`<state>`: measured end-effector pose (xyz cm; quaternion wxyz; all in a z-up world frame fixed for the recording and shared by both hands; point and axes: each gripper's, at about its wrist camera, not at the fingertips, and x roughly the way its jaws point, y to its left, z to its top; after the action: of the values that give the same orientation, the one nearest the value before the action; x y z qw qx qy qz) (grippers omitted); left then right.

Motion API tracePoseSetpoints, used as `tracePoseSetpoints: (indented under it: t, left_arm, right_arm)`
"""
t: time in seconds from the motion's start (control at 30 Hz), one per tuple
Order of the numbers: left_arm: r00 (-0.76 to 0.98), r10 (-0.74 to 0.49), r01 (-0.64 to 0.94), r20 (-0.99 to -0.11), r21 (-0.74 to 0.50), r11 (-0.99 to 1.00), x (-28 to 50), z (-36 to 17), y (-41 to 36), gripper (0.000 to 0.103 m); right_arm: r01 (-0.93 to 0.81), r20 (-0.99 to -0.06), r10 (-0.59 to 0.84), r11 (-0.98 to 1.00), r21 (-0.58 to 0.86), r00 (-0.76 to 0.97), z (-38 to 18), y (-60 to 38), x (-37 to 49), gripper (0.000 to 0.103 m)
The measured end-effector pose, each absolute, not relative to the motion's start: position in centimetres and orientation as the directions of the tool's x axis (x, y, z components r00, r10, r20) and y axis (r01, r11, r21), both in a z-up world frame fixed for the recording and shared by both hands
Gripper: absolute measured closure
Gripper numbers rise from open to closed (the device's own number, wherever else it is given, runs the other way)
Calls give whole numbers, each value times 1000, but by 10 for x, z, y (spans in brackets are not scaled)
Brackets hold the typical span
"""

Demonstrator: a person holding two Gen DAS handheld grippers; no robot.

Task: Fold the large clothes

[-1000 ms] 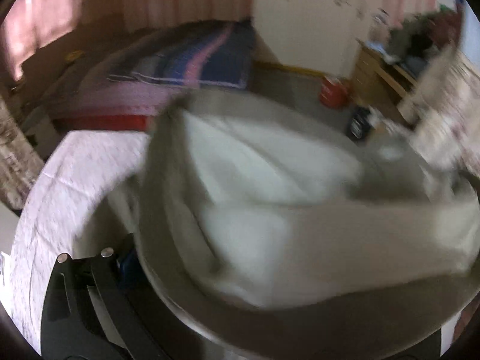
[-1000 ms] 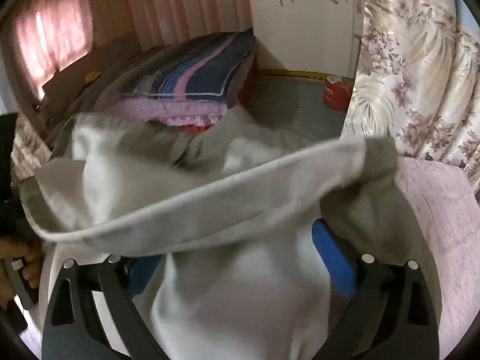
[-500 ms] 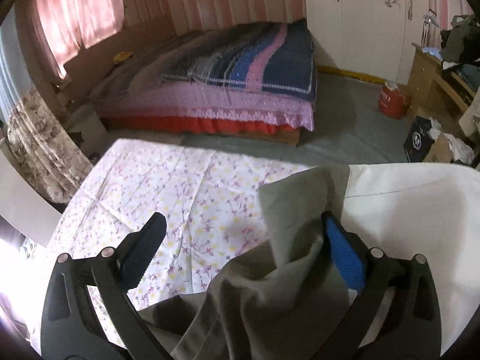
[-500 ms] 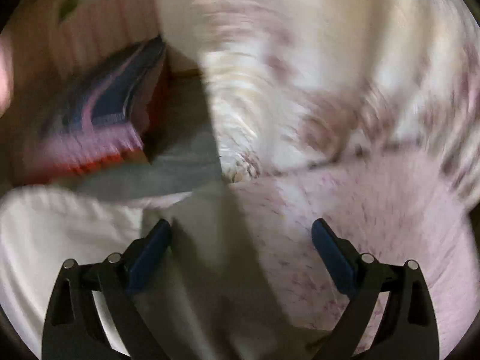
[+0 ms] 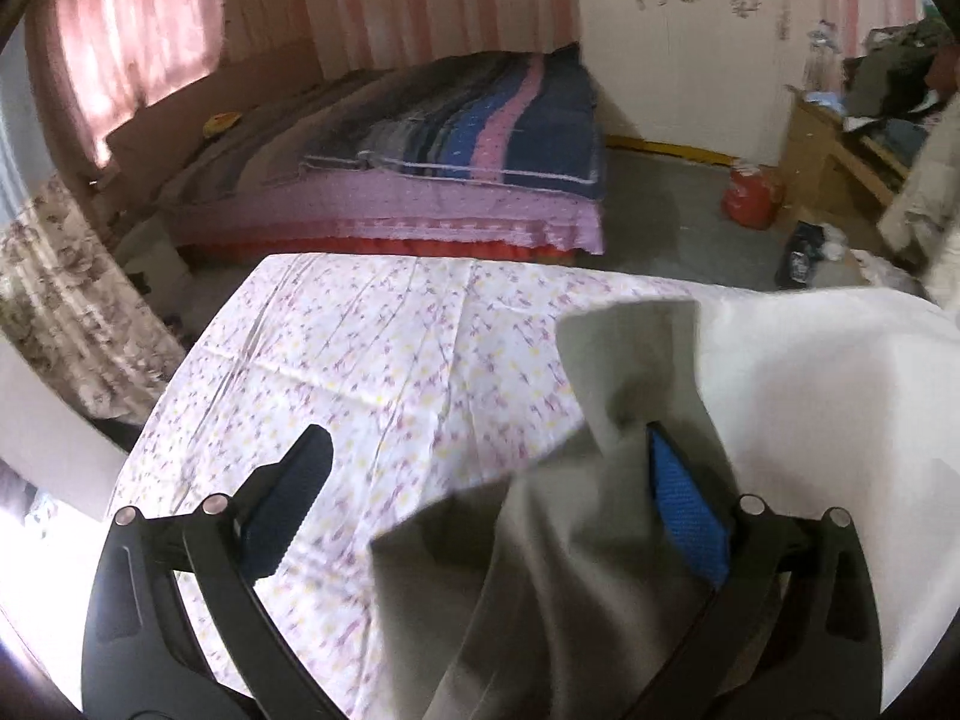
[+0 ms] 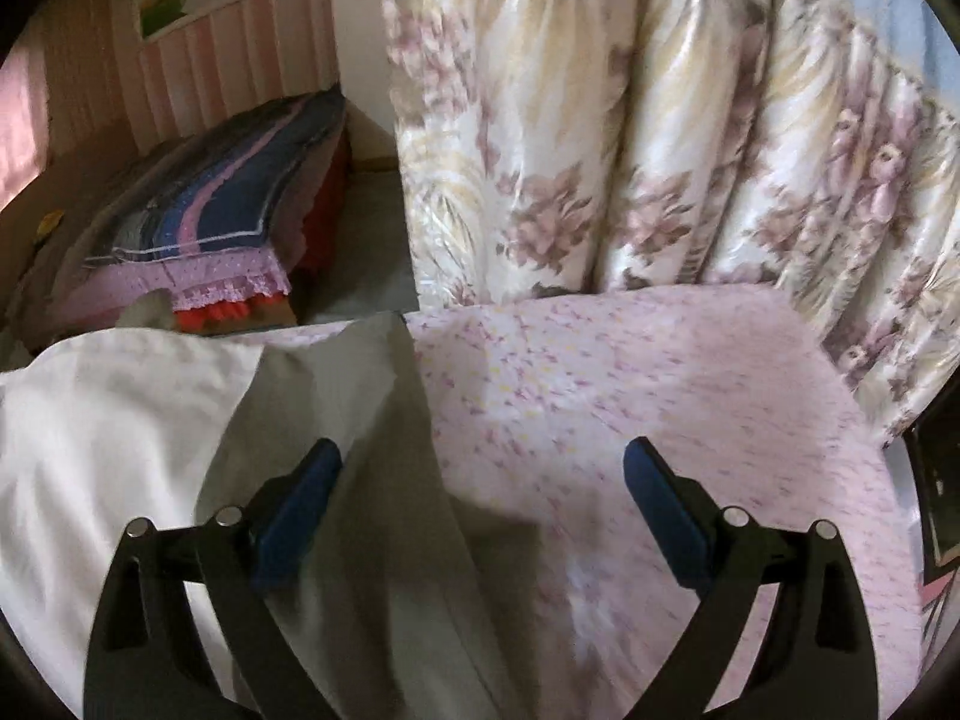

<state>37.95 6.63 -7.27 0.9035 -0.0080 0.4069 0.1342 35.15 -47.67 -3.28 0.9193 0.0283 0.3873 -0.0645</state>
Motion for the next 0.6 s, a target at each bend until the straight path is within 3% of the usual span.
tracePoseSetpoints:
  t: [0.3,0.43,0.6]
  left_arm:
    - [782,82,-87,-618,22,996,256,-7,25,3]
    - [779,-32,-33,-627,-92,995,214,-8,-25,3]
    - [746,-43,4,-664,-61,998,187,-41,-86,3]
  right_arm:
    - [-9,-664,52,998,67,746,19,-448,225,6]
    - [-60,-658,129,990,127,742,17,-393,181,5]
    - [-115,-697,148,989,94,702,-13,-334,151,5]
